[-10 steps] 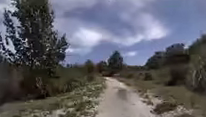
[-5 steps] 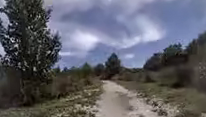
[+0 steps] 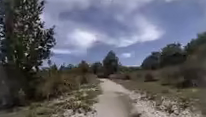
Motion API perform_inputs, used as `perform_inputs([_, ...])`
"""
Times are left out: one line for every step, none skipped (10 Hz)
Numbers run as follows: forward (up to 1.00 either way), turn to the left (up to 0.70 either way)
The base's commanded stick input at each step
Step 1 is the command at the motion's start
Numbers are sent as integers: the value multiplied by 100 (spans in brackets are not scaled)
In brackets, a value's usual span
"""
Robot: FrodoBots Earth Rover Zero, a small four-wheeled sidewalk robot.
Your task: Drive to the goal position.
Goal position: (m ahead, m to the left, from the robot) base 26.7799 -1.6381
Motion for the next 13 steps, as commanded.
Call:
perform_inputs([85, 0])
perform_inputs([85, 0])
perform_inputs([85, 0])
perform_inputs([85, 0])
perform_inputs([85, 0])
perform_inputs([85, 0])
perform_inputs([85, 0])
perform_inputs([85, 0])
perform_inputs([85, 0])
perform_inputs([85, 0])
perform_inputs([85, 0])
perform_inputs([85, 0])
perform_inputs([85, 0])
